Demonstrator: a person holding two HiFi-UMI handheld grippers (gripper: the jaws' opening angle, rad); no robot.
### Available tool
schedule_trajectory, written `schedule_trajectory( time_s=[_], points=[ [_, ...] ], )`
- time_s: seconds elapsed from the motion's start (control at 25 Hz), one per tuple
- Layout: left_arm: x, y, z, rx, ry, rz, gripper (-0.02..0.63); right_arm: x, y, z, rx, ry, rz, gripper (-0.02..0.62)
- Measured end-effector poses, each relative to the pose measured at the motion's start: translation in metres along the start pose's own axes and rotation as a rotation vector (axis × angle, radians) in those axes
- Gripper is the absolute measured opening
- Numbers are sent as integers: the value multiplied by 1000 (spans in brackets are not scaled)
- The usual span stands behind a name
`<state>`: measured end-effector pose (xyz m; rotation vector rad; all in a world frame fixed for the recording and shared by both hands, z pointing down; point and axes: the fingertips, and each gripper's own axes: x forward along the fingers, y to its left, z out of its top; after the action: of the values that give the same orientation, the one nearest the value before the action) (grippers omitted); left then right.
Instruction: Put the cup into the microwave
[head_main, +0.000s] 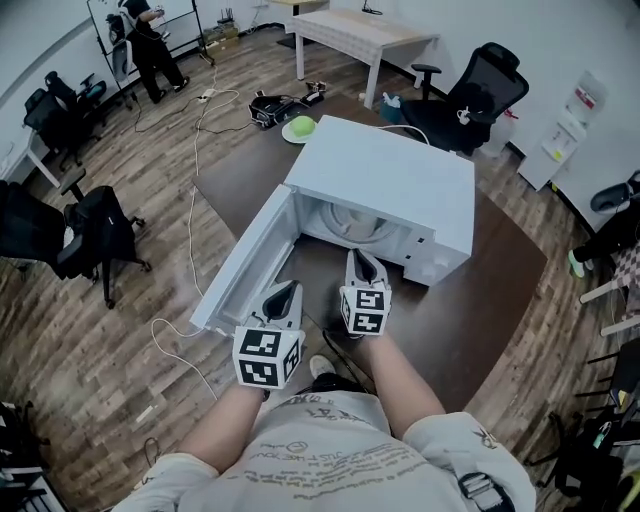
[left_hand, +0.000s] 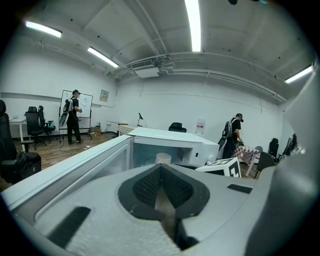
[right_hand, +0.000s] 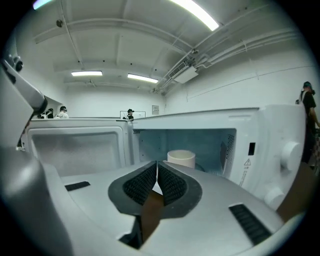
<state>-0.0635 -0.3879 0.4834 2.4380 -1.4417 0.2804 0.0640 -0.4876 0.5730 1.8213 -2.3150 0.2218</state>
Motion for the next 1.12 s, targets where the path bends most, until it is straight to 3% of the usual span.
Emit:
schedule_trajectory(
  time_s=[0.52,0.76,1.12],
  points=[
    [-25,-58,6,9,-63,-116,12,-128,23,82,-2,-119,4,23],
    [-31,-86,6,34,-75,-181,12,-177,23,88,78,-129,-20,14],
    [-32,-104,8,58,-81,-206,12,-197,27,87,58,-138,15,14]
  ],
)
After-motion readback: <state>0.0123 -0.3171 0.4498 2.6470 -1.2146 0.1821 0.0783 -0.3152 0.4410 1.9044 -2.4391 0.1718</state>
